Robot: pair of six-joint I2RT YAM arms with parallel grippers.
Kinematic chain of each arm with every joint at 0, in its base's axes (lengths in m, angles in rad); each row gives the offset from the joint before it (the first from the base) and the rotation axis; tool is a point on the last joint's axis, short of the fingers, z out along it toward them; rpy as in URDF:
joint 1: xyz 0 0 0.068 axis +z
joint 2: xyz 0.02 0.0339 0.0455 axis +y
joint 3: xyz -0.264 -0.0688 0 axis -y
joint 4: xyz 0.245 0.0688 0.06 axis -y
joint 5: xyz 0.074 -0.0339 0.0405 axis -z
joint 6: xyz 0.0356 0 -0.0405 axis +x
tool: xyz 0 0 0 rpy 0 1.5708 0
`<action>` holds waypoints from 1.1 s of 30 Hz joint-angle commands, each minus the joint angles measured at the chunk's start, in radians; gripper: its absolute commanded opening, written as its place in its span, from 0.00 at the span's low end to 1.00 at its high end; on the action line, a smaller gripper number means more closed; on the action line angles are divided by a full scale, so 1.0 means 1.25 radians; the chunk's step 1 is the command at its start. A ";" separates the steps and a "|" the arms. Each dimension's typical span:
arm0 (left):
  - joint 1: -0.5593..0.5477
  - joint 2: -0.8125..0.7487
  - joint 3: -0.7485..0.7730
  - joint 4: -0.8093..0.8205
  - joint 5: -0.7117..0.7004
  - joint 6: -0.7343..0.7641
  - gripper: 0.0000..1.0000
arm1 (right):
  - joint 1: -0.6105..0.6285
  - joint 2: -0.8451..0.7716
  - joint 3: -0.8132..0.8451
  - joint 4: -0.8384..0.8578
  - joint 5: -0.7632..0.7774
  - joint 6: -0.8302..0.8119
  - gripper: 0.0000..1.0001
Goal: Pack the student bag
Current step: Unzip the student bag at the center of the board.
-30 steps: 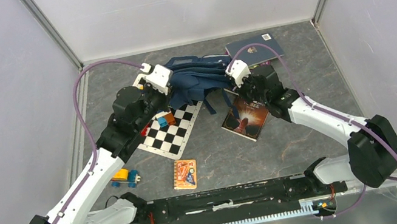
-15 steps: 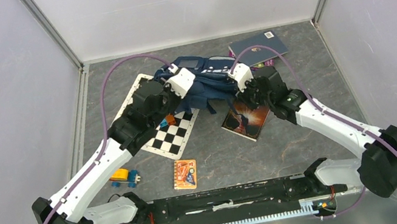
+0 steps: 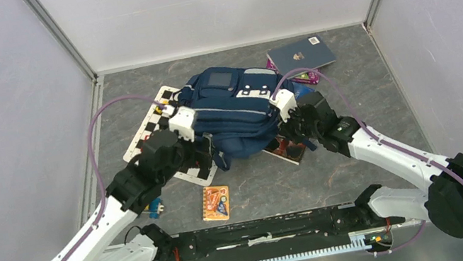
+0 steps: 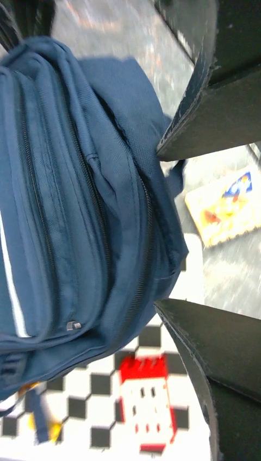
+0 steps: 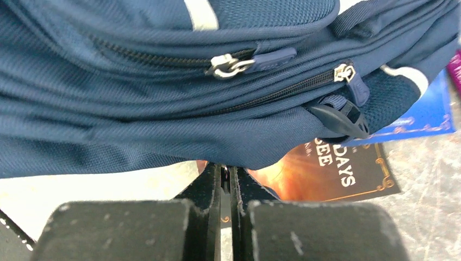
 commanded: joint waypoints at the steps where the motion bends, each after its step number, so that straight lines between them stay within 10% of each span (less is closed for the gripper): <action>1: -0.003 -0.108 -0.093 -0.008 0.047 -0.396 1.00 | 0.012 -0.031 -0.044 0.073 -0.010 0.032 0.00; 8: 0.001 -0.234 -0.224 -0.003 -0.057 -0.651 1.00 | 0.019 -0.053 -0.098 0.074 0.005 0.045 0.00; 22: 0.031 -0.206 -0.357 0.159 -0.105 -0.733 0.89 | 0.035 -0.077 -0.141 0.070 0.024 0.044 0.00; 33: 0.033 -0.132 -0.353 0.186 -0.077 -0.696 0.31 | 0.073 -0.038 -0.112 0.009 0.028 0.050 0.00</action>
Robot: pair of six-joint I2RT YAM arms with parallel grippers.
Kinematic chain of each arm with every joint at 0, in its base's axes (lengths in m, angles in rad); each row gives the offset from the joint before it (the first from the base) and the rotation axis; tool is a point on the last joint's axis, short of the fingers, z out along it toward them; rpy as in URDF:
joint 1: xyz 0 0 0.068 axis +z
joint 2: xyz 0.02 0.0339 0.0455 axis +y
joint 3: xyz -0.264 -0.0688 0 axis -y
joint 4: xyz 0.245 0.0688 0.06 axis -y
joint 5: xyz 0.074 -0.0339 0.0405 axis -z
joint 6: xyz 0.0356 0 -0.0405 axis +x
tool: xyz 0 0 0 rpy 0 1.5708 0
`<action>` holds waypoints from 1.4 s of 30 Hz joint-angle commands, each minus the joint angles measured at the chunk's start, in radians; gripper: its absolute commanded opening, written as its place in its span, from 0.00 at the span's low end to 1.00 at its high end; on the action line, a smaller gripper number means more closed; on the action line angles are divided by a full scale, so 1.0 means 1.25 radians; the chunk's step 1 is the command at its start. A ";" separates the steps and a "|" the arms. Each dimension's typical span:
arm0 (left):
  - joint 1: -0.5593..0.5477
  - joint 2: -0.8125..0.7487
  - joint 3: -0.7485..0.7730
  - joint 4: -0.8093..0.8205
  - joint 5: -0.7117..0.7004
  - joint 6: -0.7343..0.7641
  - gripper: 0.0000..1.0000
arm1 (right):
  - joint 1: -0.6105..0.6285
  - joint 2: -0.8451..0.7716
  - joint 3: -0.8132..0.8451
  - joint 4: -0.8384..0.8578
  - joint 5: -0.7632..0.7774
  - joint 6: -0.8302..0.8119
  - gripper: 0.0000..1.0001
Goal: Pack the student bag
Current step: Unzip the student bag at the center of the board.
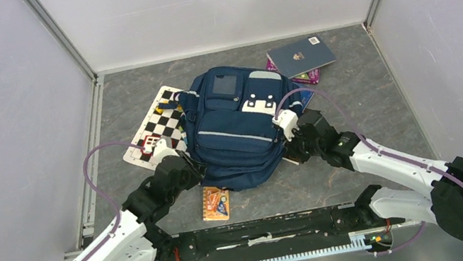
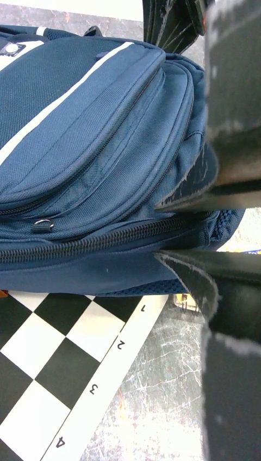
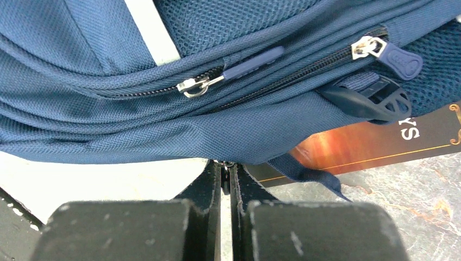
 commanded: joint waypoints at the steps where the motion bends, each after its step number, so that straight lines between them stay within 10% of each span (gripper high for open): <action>1: 0.003 -0.007 0.006 0.066 -0.001 0.001 0.26 | 0.037 0.018 0.040 0.005 -0.007 0.011 0.00; 6: 0.003 -0.011 -0.007 0.073 -0.013 -0.015 0.02 | 0.095 0.057 0.058 -0.020 0.027 0.057 0.00; 28: 0.003 -0.011 -0.013 0.060 -0.067 -0.066 0.02 | 0.482 0.272 0.258 0.049 0.124 0.313 0.00; 42: 0.003 -0.039 -0.029 0.048 -0.105 -0.073 0.02 | 0.532 0.288 0.286 0.152 0.164 0.407 0.02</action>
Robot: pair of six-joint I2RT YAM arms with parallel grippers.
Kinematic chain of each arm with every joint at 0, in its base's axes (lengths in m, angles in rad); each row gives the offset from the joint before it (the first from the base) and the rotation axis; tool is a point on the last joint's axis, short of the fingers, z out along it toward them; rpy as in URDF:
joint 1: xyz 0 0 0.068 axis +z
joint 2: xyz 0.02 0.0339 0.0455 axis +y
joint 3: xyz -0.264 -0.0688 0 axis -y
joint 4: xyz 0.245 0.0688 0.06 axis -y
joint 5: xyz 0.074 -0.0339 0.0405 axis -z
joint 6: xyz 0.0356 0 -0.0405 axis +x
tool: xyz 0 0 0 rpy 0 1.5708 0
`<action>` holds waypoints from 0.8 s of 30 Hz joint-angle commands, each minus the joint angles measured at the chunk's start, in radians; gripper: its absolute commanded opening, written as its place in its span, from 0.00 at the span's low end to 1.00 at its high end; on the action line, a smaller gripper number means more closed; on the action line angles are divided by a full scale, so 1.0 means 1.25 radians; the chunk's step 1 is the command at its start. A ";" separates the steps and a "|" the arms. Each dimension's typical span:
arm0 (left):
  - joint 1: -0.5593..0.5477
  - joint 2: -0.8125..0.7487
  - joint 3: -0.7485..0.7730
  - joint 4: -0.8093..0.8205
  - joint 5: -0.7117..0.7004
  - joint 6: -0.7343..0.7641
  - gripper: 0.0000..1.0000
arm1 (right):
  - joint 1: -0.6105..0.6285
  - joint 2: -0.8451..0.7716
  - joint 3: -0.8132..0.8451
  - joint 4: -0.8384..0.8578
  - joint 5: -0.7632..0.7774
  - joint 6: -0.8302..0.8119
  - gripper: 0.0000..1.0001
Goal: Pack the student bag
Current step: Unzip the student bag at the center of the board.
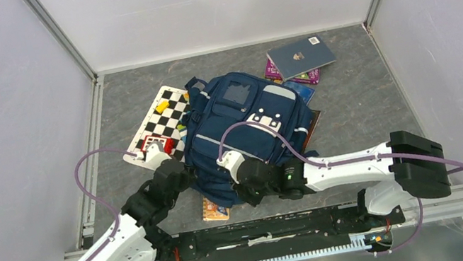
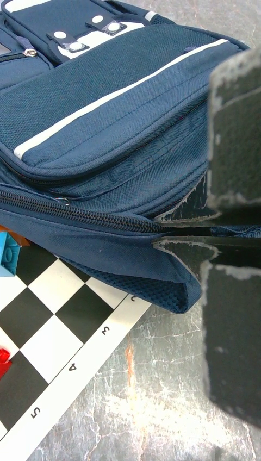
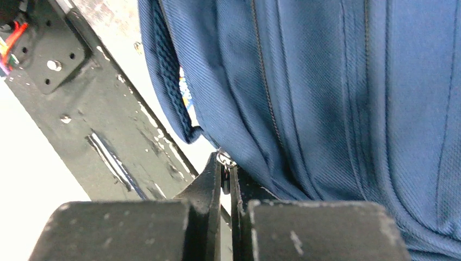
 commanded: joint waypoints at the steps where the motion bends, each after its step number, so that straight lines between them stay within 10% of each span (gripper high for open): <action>1: -0.008 -0.001 0.005 0.074 0.007 -0.054 0.02 | 0.016 0.003 0.076 0.114 0.003 0.024 0.02; 19: -0.008 0.008 0.030 0.048 -0.017 -0.004 0.02 | 0.042 0.086 0.185 0.128 -0.002 0.009 0.11; 24: -0.008 -0.028 0.053 -0.012 -0.040 0.087 0.41 | 0.042 0.033 0.147 0.100 0.024 0.002 0.28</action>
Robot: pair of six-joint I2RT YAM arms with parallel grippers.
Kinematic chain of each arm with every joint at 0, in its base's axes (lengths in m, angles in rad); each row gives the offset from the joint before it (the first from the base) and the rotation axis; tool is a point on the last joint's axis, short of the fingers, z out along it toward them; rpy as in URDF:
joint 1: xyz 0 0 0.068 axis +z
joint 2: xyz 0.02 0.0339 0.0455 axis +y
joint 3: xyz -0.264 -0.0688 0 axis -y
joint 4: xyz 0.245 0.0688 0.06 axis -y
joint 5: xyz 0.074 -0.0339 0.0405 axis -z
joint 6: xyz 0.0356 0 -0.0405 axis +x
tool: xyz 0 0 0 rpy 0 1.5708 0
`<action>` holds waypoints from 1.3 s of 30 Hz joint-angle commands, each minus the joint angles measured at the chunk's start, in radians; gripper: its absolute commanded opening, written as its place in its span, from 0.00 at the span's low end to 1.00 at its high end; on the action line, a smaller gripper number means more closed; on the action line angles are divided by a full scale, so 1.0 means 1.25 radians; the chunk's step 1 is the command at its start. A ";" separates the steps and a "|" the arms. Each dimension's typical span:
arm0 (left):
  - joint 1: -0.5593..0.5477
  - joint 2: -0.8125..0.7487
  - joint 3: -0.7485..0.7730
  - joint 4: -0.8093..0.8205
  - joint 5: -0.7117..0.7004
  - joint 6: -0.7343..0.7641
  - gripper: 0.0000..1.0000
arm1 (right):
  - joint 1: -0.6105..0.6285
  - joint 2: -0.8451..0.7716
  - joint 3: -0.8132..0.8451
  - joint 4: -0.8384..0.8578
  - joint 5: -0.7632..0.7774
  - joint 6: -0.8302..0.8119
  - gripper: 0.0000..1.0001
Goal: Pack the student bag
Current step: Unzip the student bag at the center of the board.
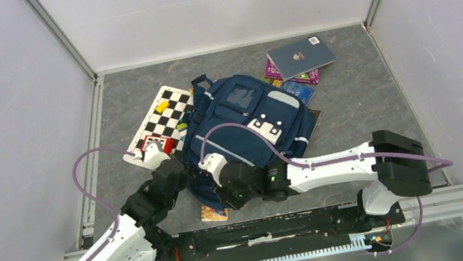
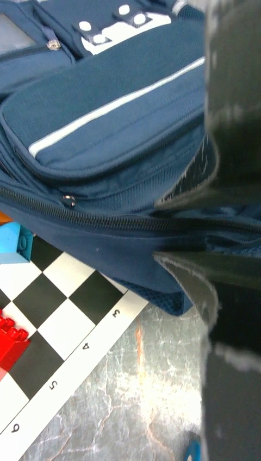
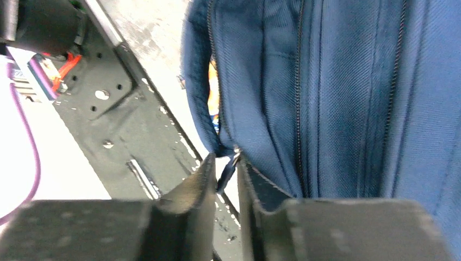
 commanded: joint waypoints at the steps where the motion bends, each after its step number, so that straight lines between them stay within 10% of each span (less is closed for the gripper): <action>1: -0.009 -0.035 0.058 -0.013 0.003 0.083 0.51 | 0.009 -0.088 0.009 0.086 0.025 -0.003 0.31; 5: -0.009 -0.034 0.108 -0.090 -0.027 0.143 0.86 | 0.009 -0.160 -0.036 0.058 0.079 -0.007 0.45; 9: -0.009 -0.031 0.160 -0.130 -0.013 0.202 0.98 | 0.008 -0.252 -0.093 0.055 0.125 -0.042 0.61; 18: -0.025 0.046 0.230 -0.138 0.227 0.285 0.88 | 0.009 -0.335 -0.237 0.107 0.134 -0.276 0.70; 39: -0.039 -0.018 0.251 -0.200 0.283 0.389 0.85 | 0.138 -0.229 -0.295 0.221 0.309 -0.416 0.68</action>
